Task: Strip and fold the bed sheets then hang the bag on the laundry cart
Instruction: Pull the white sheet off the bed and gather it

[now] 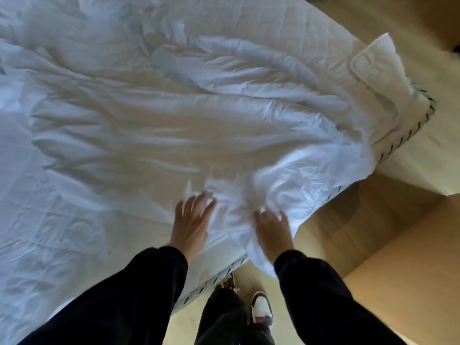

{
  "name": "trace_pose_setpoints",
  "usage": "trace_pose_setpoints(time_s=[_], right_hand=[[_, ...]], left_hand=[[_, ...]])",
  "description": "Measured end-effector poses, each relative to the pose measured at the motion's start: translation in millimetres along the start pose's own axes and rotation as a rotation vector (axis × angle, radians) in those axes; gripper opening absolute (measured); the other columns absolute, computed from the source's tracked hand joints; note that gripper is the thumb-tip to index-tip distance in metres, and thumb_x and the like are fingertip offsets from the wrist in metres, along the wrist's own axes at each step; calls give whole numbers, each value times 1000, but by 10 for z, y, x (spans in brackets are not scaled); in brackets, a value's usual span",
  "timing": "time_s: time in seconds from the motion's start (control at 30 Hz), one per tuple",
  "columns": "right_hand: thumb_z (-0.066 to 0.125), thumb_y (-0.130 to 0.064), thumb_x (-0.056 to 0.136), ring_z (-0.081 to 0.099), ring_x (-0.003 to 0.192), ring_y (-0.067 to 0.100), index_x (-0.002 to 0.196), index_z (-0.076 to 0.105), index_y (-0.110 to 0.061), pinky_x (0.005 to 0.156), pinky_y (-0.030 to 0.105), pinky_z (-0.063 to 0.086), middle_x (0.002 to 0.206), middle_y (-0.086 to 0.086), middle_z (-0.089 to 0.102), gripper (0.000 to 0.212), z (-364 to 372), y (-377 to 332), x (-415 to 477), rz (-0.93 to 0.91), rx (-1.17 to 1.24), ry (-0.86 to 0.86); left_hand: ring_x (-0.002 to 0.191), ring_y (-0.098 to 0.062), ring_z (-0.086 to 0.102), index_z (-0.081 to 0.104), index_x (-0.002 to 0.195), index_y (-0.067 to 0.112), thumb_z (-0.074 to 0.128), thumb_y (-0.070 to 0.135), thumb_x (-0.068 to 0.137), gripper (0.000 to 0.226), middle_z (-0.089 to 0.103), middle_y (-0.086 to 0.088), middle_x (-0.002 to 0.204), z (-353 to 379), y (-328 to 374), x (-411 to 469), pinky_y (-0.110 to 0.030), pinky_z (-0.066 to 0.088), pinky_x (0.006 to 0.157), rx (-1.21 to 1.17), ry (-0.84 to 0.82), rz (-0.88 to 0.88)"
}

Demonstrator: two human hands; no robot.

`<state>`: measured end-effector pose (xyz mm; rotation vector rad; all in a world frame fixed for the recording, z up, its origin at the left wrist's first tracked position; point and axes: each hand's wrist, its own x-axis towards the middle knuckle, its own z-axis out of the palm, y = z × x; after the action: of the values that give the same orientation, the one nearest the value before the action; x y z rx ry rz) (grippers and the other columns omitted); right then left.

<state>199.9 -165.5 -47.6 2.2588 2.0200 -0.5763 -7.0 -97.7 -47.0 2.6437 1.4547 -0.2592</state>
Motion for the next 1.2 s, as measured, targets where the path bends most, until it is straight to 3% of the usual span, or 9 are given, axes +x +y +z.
trace_pose_setpoints(time_s=[0.13,0.2,0.43,0.53,0.63,0.87,0.97,1.07,1.2], right_hand=[[44,-4,92,64,97,31,113,64,-13,83,32,46,103,13,71,30,-445,261,115,267,599,136],[43,-3,93,64,94,31,111,64,-13,81,34,47,101,12,71,30,-617,301,157,254,677,229],[64,4,58,48,116,41,128,50,-8,94,52,37,129,25,47,72,-338,-18,91,160,81,495],[83,-6,51,47,126,40,122,59,-9,101,57,37,135,26,49,75,194,-251,-126,-173,-87,393],[90,-20,53,41,132,40,131,55,-6,109,60,24,142,25,43,86,570,-230,-179,-90,-145,223],[80,-3,65,67,81,25,83,67,-17,76,32,47,89,1,71,27,354,-35,138,-3,232,420],[51,-24,87,61,66,32,80,64,-15,58,30,38,69,6,67,18,91,-33,12,129,549,374],[29,-45,84,51,58,30,67,42,-21,54,39,41,53,-2,48,33,0,-69,-343,90,734,277],[40,-34,98,59,72,31,91,51,-19,64,36,43,75,3,62,20,136,-307,-647,127,457,129]], left_hand=[[127,-29,49,61,116,12,54,2,89,30,62,-5,124,-300,1,332,-47,25,111,-177,0,-98],[102,-32,62,61,113,8,49,-2,90,28,69,-9,107,-461,-33,442,-34,41,84,-387,43,-124],[88,-36,52,51,110,3,63,4,77,35,53,-17,99,-425,-115,644,-40,39,77,-145,174,-98],[72,-35,52,56,91,2,72,-6,51,44,51,-17,86,-247,-53,488,-40,42,65,41,250,-34],[65,-28,53,56,88,6,70,-19,41,55,54,-12,81,-31,47,206,-34,44,56,-26,300,224],[129,-33,44,43,138,13,85,37,58,93,46,-15,139,339,153,61,-54,31,109,71,104,281],[125,-24,49,54,126,16,75,45,68,68,55,-4,129,242,170,182,-50,29,110,-116,148,288],[73,-18,59,61,83,17,50,40,89,26,62,5,80,64,138,64,-35,50,74,-354,203,364],[45,-27,29,22,61,19,37,39,98,44,23,-6,45,-165,82,-202,-26,20,46,-415,178,360]])
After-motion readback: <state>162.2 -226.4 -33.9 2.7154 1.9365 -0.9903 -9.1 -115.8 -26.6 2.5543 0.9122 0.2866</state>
